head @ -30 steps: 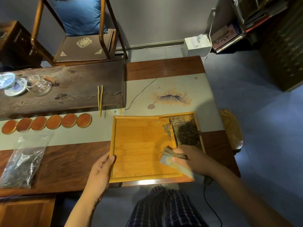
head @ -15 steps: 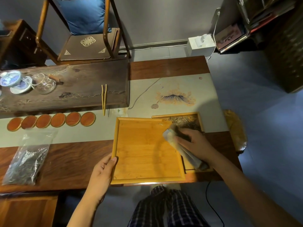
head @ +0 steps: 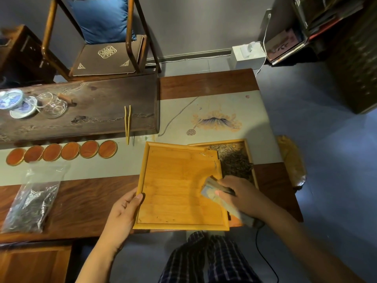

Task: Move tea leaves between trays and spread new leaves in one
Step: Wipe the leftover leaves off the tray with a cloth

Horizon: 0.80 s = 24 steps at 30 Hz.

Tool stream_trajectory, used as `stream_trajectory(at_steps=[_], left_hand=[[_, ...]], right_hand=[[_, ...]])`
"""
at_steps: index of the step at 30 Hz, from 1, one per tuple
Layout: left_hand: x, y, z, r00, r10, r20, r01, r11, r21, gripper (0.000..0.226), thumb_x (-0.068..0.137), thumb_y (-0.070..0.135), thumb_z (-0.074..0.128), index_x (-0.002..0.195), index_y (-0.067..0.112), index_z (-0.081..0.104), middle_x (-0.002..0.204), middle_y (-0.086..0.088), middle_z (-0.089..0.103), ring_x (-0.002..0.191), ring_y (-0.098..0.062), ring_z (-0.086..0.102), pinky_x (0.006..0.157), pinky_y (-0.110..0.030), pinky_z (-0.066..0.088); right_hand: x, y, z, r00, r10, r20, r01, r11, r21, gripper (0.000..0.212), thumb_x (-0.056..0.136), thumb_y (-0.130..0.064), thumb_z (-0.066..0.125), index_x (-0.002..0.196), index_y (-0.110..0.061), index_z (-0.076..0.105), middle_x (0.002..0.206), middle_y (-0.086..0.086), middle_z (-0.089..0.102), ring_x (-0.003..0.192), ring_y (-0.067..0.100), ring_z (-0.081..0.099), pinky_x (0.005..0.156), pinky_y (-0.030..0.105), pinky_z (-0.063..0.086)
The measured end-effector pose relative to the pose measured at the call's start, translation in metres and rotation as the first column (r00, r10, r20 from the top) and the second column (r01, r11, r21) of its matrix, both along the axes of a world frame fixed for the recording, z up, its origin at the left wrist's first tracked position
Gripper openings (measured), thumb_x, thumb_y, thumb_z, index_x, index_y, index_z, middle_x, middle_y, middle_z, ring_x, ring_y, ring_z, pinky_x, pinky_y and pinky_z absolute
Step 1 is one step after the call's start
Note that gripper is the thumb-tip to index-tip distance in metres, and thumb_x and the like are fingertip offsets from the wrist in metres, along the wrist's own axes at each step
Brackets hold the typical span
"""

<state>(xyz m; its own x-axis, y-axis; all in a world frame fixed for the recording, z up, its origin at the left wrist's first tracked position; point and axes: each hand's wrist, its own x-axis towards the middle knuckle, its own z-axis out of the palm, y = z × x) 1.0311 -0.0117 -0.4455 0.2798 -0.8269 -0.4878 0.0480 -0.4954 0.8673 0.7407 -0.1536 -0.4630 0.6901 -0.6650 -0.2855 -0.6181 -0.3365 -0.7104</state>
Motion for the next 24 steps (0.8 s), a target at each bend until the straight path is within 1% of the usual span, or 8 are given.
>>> stream_trajectory(at_steps=[6,10,12,14,16,19,21,24], left_hand=[[-0.002,0.001,0.001,1.000,0.003,-0.031,-0.003,1.000,-0.009,0.031,0.097,0.018,0.045,0.121,0.017,0.065,0.108,-0.003,0.076,0.096,-0.018,0.073,0.071,-0.017,0.056],[-0.005,0.005,-0.002,1.000,-0.005,-0.015,0.005,1.000,-0.005,0.030,0.098,0.015,0.045,0.118,0.018,0.068,0.108,-0.003,0.076,0.098,-0.018,0.073,0.076,-0.016,0.055],[-0.005,0.008,-0.005,1.000,0.008,-0.024,-0.008,1.000,0.001,0.030,0.098,0.015,0.045,0.118,0.016,0.068,0.109,-0.005,0.076,0.099,-0.020,0.072,0.078,-0.017,0.055],[-0.005,0.010,-0.006,0.999,0.032,-0.026,-0.032,0.999,0.001,0.030,0.099,0.014,0.045,0.120,0.013,0.067,0.109,-0.006,0.076,0.100,-0.021,0.072,0.078,-0.018,0.056],[-0.004,0.011,-0.007,0.998,0.051,-0.026,-0.051,0.999,-0.003,0.030,0.098,0.015,0.046,0.119,0.013,0.067,0.109,-0.006,0.076,0.100,-0.021,0.072,0.078,-0.017,0.056],[-0.003,0.010,-0.005,0.999,0.039,-0.005,-0.039,0.999,0.000,0.030,0.098,0.017,0.047,0.118,0.018,0.068,0.110,-0.002,0.076,0.101,-0.017,0.072,0.077,-0.015,0.054],[-0.005,0.009,-0.005,1.000,0.022,-0.011,-0.022,1.000,0.004,0.030,0.097,0.018,0.047,0.119,0.018,0.067,0.111,-0.002,0.076,0.102,-0.018,0.071,0.077,-0.015,0.054],[-0.008,0.008,-0.004,1.000,0.003,-0.024,-0.002,1.000,0.008,0.032,0.096,0.020,0.048,0.122,0.017,0.066,0.112,-0.004,0.075,0.103,-0.021,0.071,0.080,-0.019,0.056]], right_hand=[[0.012,-0.026,-0.018,0.992,-0.119,0.032,0.123,0.981,-0.149,0.015,0.093,-0.021,0.054,0.094,-0.009,0.061,0.075,-0.008,0.047,0.068,0.008,0.048,0.063,0.026,0.032],[0.026,-0.042,-0.025,0.968,-0.249,-0.027,0.239,0.948,-0.210,0.021,0.096,-0.022,0.048,0.105,-0.009,0.060,0.091,0.004,0.059,0.086,0.019,0.057,0.070,0.029,0.041],[0.034,-0.048,-0.021,0.955,-0.292,-0.054,0.271,0.930,-0.251,0.020,0.096,-0.022,0.044,0.102,-0.010,0.059,0.091,0.006,0.059,0.085,0.021,0.057,0.068,0.028,0.039],[0.040,-0.048,-0.011,0.940,-0.341,-0.002,0.328,0.907,-0.265,0.021,0.096,-0.022,0.044,0.102,-0.009,0.059,0.090,0.007,0.058,0.082,0.020,0.055,0.065,0.027,0.037],[0.044,-0.039,-0.001,0.929,-0.363,0.074,0.370,0.903,-0.220,0.021,0.097,-0.025,0.046,0.105,-0.011,0.060,0.090,0.005,0.059,0.081,0.017,0.054,0.064,0.025,0.037],[0.057,-0.008,0.011,0.907,-0.396,0.143,0.395,0.918,0.033,0.019,0.097,-0.030,0.049,0.094,-0.015,0.061,0.086,-0.001,0.059,0.080,0.016,0.055,0.061,0.023,0.035],[0.071,0.009,0.009,0.941,-0.305,0.149,0.315,0.948,-0.050,0.018,0.095,-0.028,0.051,0.083,-0.015,0.055,0.082,0.002,0.056,0.078,0.020,0.054,0.061,0.028,0.036],[0.085,0.013,0.001,0.951,-0.297,0.089,0.309,0.930,-0.201,0.016,0.095,-0.023,0.051,0.094,-0.010,0.060,0.090,0.008,0.057,0.085,0.024,0.053,0.069,0.038,0.042]])
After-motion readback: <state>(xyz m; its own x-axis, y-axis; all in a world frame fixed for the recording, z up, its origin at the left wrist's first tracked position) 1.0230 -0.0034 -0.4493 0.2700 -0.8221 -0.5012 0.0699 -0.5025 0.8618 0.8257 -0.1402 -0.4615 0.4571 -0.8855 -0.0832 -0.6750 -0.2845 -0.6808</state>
